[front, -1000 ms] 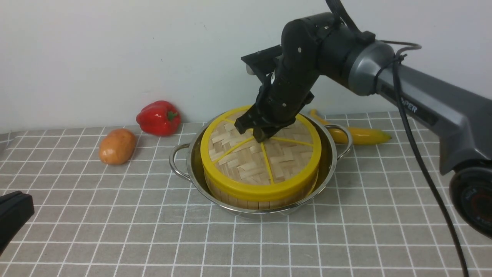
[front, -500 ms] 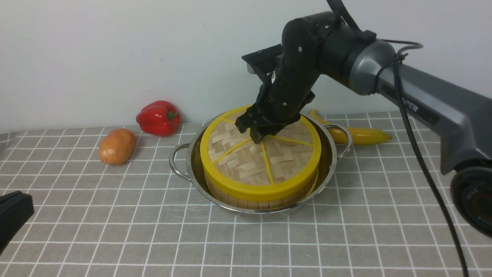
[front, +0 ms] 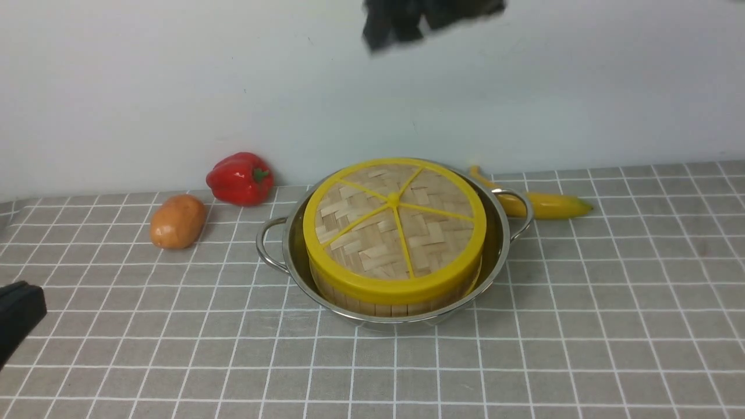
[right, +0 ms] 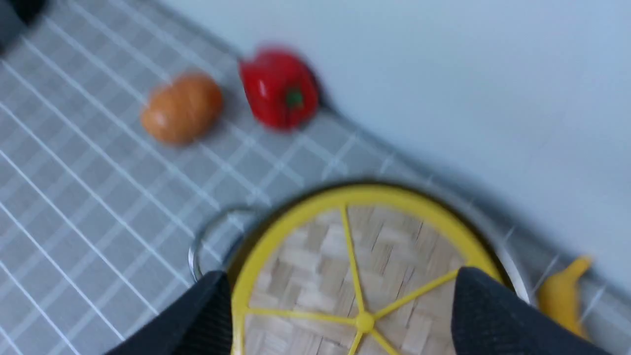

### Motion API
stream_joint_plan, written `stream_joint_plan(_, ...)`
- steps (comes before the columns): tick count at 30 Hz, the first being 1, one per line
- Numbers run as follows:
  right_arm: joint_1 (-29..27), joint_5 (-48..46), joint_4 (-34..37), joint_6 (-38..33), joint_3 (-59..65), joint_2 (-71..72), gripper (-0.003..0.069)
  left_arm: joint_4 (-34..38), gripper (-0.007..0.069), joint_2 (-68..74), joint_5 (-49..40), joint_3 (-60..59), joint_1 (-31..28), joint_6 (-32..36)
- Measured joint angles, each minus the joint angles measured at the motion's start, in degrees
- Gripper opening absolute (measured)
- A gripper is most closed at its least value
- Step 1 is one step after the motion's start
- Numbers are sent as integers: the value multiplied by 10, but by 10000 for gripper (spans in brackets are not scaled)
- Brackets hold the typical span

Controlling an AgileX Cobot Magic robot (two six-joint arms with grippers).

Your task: Place the steamer in the pot on the grey tablecloth, and put the lid on the steamer.

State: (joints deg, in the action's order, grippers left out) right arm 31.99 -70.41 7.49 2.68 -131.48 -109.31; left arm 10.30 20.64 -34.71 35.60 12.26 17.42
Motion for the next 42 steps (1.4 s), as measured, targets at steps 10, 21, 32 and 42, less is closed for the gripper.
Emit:
stream_joint_plan(10,-1,10,-110,0,158,359,368,-118,11,0,62,0,0,-14)
stream_joint_plan(21,-1,197,-141,50,745,682,76,-118,21,0,65,-4,0,-108)
stream_joint_plan(32,-1,495,-175,72,1006,784,-5,-118,22,1,63,-55,0,-110)
stream_joint_plan(42,-1,511,-169,76,1006,785,2,-118,22,1,61,-58,0,-109)
